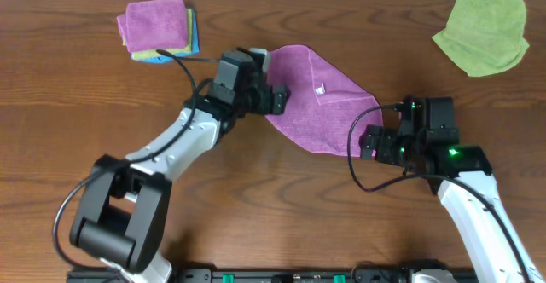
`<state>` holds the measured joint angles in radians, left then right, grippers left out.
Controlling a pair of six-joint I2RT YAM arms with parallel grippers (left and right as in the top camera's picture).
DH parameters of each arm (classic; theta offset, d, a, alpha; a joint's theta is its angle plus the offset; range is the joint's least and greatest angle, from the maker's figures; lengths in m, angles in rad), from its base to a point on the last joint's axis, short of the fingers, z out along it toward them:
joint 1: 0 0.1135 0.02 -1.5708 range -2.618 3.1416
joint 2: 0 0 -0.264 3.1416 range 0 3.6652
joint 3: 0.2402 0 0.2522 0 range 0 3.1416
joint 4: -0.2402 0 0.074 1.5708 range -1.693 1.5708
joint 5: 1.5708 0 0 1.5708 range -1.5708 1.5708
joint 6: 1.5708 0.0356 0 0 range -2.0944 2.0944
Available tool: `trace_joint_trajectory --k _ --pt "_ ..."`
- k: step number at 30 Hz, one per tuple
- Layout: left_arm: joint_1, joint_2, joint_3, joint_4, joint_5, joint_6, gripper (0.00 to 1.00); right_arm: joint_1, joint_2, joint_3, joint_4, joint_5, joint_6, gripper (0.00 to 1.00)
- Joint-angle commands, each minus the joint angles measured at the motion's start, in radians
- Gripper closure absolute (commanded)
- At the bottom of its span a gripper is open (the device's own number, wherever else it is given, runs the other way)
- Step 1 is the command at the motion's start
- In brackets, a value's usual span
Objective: Fold the cloth
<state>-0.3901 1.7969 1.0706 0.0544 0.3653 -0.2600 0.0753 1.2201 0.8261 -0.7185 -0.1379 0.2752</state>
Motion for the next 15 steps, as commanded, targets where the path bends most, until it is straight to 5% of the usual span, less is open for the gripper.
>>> trace_joint_trajectory --k 1,15 --pt "0.045 0.083 -0.001 0.040 0.098 -0.058 0.07 0.010 -0.001 0.000 0.001 -0.012 -0.032 0.01" --pt "0.063 0.216 -0.001 0.096 0.161 -0.106 0.07 0.010 -0.001 0.000 0.005 -0.012 -0.045 0.01"
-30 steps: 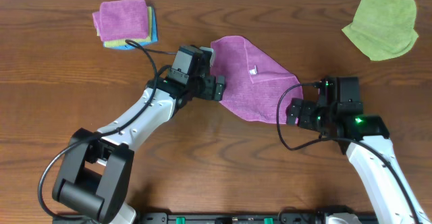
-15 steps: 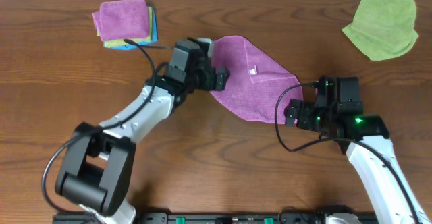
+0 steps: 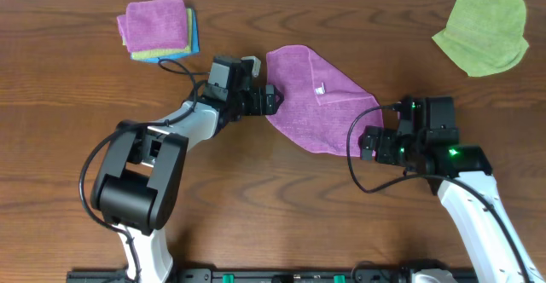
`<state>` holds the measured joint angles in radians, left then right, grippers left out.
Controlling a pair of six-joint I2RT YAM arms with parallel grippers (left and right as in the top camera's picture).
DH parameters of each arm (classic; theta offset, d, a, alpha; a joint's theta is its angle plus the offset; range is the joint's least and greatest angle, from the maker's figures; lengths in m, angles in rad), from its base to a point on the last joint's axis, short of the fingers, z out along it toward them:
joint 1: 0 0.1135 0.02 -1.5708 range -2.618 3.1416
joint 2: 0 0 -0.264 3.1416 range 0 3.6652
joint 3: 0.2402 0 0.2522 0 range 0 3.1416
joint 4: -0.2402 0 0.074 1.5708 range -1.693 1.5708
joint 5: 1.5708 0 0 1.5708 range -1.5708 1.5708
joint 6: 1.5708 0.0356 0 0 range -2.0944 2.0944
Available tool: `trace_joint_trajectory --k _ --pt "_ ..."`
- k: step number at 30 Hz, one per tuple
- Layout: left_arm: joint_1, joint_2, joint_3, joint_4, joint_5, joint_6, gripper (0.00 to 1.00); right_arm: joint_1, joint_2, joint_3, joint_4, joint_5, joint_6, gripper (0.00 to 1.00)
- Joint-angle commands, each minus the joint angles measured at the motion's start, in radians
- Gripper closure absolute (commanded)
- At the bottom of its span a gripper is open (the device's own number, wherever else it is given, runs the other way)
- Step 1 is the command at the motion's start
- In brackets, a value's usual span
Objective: Fold the cloth
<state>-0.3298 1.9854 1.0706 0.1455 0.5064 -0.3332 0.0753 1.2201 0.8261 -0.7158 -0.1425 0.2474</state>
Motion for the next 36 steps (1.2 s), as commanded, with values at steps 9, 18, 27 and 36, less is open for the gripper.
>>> trace_joint_trajectory --k 9,18,27,36 --pt "0.002 0.088 -0.001 0.048 0.160 -0.064 0.08 0.010 -0.001 0.000 0.002 -0.008 -0.017 0.01" --pt "0.002 0.103 -0.002 0.022 0.337 -0.096 0.08 0.010 -0.001 0.000 0.002 -0.008 -0.017 0.02" --pt "0.002 0.102 -0.001 -0.067 0.568 -0.116 0.10 0.010 -0.001 0.000 0.002 -0.020 -0.017 0.03" --pt "0.002 0.046 0.035 -0.050 0.909 -0.287 0.17 0.010 -0.001 0.000 0.002 -0.027 -0.017 0.03"
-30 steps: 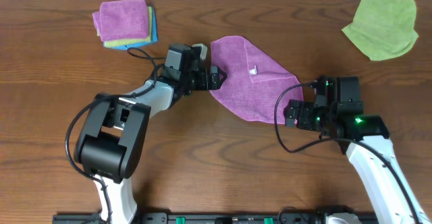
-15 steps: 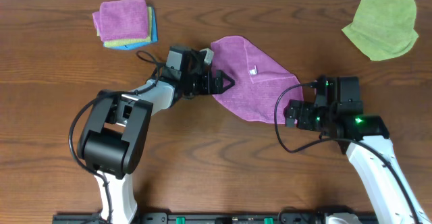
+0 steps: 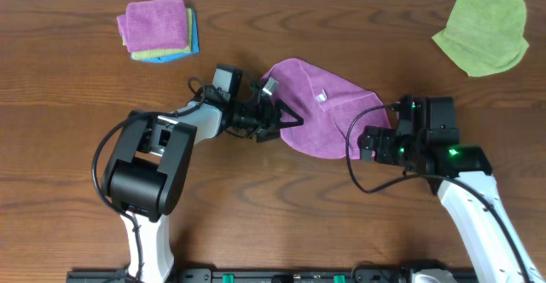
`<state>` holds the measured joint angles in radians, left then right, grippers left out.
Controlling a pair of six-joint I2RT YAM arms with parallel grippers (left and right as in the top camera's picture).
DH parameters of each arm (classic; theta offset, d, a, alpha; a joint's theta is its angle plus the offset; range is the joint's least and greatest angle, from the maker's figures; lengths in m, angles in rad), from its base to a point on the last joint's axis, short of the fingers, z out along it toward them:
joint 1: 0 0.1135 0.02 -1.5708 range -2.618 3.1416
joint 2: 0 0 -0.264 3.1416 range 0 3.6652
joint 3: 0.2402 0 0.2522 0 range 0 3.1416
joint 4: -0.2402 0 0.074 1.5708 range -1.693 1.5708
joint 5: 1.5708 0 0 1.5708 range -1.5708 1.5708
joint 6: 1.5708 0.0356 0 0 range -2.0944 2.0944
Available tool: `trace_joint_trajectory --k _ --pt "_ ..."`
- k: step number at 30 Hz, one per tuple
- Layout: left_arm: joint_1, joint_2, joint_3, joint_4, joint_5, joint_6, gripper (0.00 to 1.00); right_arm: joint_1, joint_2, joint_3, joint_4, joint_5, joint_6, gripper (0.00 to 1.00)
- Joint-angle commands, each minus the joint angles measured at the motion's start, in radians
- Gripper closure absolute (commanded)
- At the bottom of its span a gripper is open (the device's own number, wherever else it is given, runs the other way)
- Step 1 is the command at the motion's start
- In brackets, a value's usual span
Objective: Fold the cloth
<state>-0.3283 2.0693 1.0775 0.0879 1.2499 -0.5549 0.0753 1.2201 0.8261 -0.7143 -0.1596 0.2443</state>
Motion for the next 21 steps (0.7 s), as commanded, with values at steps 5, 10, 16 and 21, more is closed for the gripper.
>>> trace_joint_trajectory --k 5,10,16,21 --pt "0.011 -0.238 0.069 0.068 0.217 -0.076 0.19 0.010 -0.001 0.000 0.001 -0.009 -0.014 0.02" --pt "0.060 -0.409 0.070 -0.056 0.089 0.118 0.18 0.010 -0.001 0.000 0.016 -0.002 -0.017 0.03" --pt "0.078 -0.412 0.070 -0.552 -0.271 0.422 0.13 0.010 -0.001 0.000 0.026 -0.002 -0.017 0.02" --pt "0.076 -0.412 0.070 -0.655 -0.308 0.466 0.13 0.010 -0.001 0.000 0.038 -0.015 -0.017 0.03"
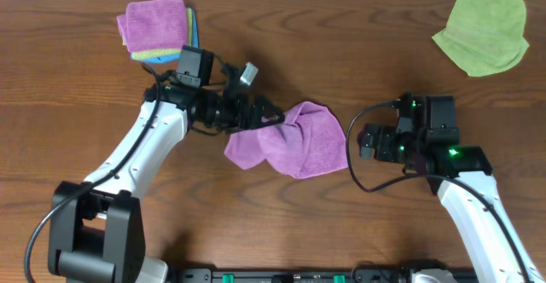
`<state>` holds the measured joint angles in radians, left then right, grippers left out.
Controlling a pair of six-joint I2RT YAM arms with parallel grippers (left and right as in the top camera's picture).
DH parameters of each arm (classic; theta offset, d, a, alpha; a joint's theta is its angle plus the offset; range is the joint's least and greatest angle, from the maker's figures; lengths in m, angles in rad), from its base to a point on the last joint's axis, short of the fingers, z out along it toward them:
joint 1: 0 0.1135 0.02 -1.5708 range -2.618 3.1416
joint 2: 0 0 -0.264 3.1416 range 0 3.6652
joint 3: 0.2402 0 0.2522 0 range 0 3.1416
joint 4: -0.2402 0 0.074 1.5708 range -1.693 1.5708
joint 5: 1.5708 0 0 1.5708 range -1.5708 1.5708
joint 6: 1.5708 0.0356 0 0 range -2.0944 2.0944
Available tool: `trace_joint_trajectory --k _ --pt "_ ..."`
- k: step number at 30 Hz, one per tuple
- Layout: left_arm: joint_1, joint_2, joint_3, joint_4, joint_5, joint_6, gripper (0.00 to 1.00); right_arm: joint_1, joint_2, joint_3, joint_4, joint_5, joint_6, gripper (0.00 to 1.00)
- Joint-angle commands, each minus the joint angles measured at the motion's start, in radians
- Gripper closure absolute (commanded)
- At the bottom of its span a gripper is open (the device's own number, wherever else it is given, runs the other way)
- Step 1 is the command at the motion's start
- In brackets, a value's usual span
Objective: Fold the cloth
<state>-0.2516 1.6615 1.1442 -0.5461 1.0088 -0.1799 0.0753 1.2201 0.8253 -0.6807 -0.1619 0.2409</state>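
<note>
The purple cloth (294, 140) lies bunched and partly lifted near the table's middle, its left part hanging from my left gripper (275, 119). That gripper is shut on the cloth's upper edge. My right gripper (365, 142) sits just right of the cloth, apart from it; whether its fingers are open or shut does not show.
A stack of folded cloths (159, 29), pink on top with green and blue below, sits at the back left. A crumpled green cloth (483, 32) lies at the back right. Cables run along both arms over the wooden table (273, 223).
My left gripper has moved back toward me and left with the cloth's edge, pulling the cloth off its flat spread into a raised bunch nearer the table's middle. The right arm stayed put.
The purple cloth first lay flat with my left gripper at its left edge. The left arm then lowered beside that edge, and later its fingers were on the cloth's left corner. Now the cloth is gathered and dragged toward the front, held by the left gripper.
</note>
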Motion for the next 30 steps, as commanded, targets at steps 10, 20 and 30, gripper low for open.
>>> trace_joint_trajectory --k 10,20,30 --pt "-0.012 -0.005 0.003 -0.056 -0.068 0.106 0.13 0.042 0.021 0.001 0.028 -0.083 -0.013 0.91" --pt "-0.075 -0.005 0.003 -0.085 -0.070 0.105 0.14 0.151 0.223 0.001 0.131 -0.135 -0.013 0.99" --pt "-0.103 -0.005 0.003 -0.085 -0.077 0.100 0.14 0.196 0.312 -0.001 0.111 -0.160 -0.014 0.99"
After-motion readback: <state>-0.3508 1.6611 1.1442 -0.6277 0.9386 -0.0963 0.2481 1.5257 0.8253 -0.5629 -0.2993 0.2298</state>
